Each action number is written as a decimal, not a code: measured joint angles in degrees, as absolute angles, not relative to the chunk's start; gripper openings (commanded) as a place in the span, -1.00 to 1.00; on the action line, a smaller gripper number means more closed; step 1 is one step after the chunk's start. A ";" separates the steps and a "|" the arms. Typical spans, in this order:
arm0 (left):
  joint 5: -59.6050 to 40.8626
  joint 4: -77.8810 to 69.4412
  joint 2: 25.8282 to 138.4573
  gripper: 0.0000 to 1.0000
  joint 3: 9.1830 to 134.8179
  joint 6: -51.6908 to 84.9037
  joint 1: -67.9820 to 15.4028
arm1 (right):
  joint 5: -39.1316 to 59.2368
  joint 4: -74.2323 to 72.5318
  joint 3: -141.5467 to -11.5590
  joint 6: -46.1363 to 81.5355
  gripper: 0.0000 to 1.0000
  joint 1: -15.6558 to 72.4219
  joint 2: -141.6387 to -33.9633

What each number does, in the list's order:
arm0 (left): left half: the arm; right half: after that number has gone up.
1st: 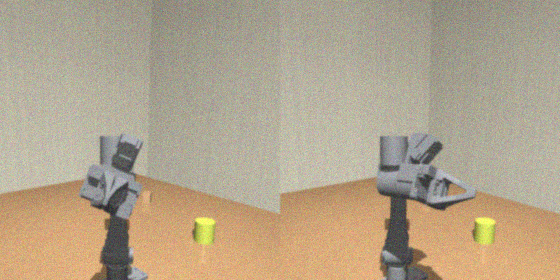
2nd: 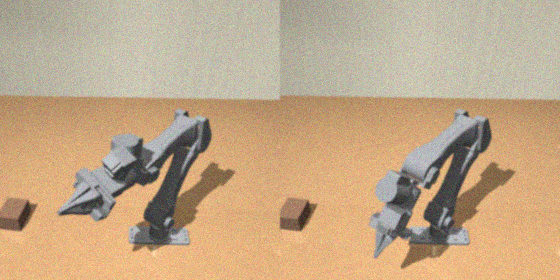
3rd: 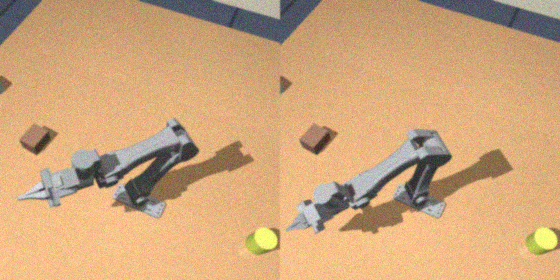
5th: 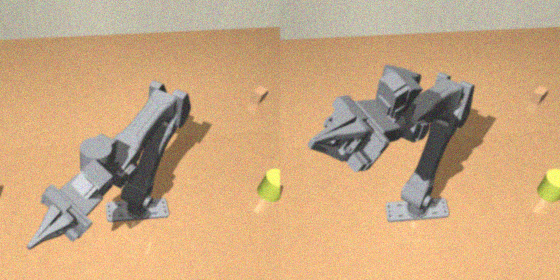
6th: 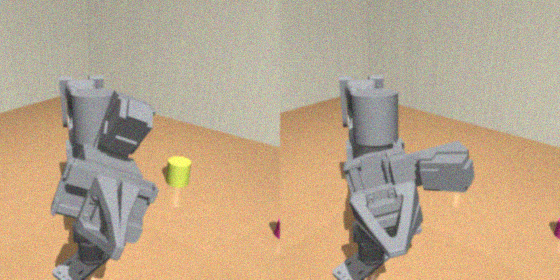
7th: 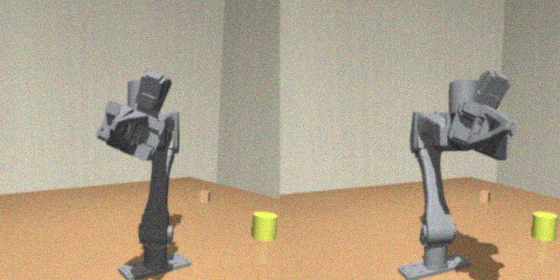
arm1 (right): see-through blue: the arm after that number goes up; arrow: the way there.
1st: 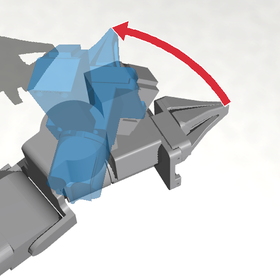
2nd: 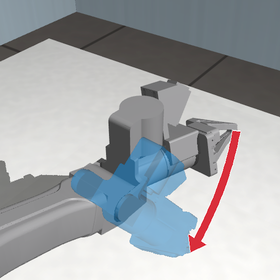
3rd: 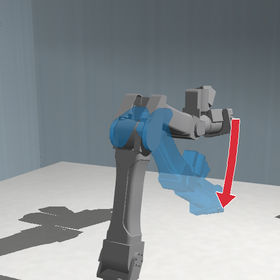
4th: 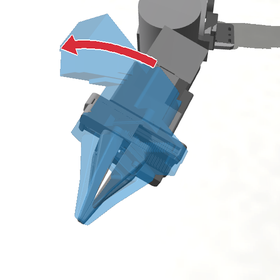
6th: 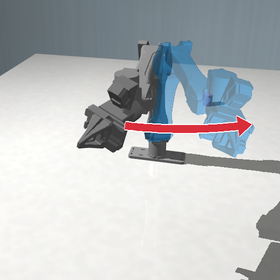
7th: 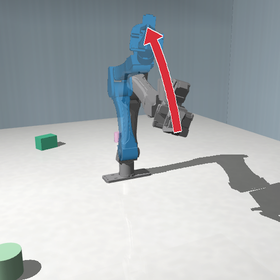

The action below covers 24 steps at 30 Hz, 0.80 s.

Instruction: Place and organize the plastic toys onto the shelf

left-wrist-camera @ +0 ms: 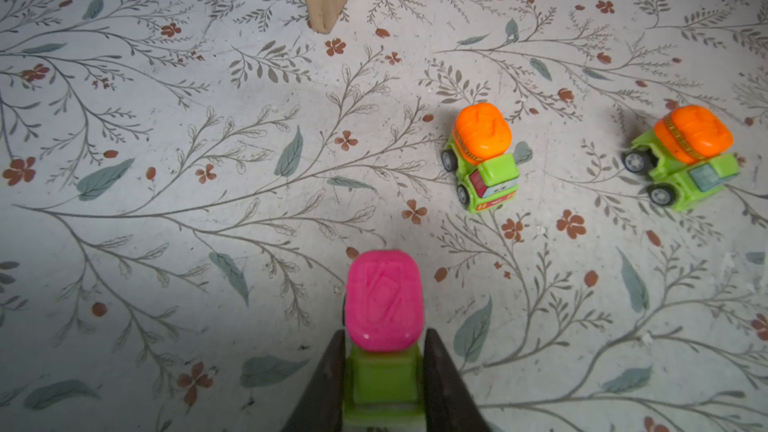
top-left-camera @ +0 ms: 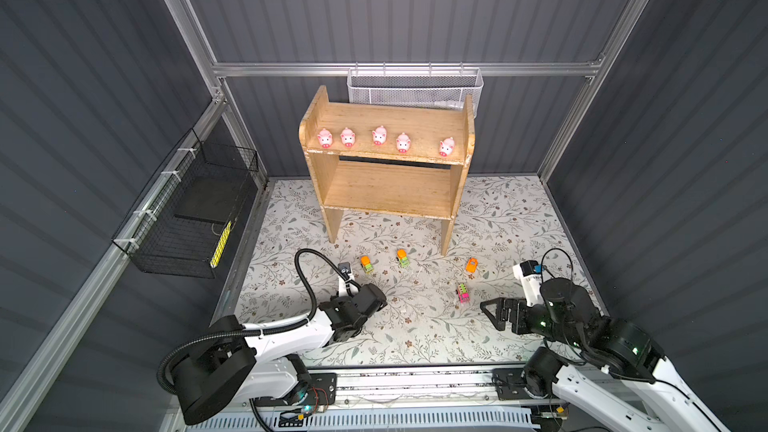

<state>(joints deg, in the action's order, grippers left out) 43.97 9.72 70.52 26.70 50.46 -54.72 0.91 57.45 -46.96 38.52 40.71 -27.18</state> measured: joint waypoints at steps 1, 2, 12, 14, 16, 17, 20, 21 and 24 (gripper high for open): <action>43.99 10.59 69.93 -0.41 27.16 50.13 -54.72 | 0.91 57.41 -46.96 38.52 0.98 40.71 -27.20; 43.99 11.38 69.41 -0.41 27.51 49.91 -54.72 | 0.91 57.41 -46.96 38.52 0.98 40.71 -27.20; 44.64 22.04 67.92 -0.41 42.26 41.15 -54.70 | 4.03 54.30 -48.18 37.41 0.97 40.71 -29.78; 45.08 23.31 67.92 -0.41 45.91 38.87 -54.63 | 5.32 52.31 -48.29 36.80 0.98 40.84 -30.52; 45.21 24.47 67.94 -0.41 49.71 36.14 -53.89 | 6.39 49.87 -48.58 35.79 0.98 41.25 -31.22; 45.21 24.88 67.94 -0.41 51.07 35.14 -53.65 | 6.74 48.90 -48.82 35.38 0.97 41.43 -31.59; 45.21 25.93 68.38 -0.41 55.59 31.46 -52.18 | 7.64 45.67 -50.59 33.69 0.98 42.04 -34.02; 45.10 26.06 68.73 -0.41 56.95 30.22 -51.53 | 7.81 44.34 -51.46 33.06 0.98 42.24 -35.42; 44.14 26.20 70.32 -0.42 60.23 26.96 -49.12 | 8.25 41.52 -53.89 31.73 0.98 42.72 -39.70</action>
<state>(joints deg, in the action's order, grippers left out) 44.14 26.20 70.32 60.23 26.96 -49.12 8.25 41.52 -53.89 31.73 42.72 -39.70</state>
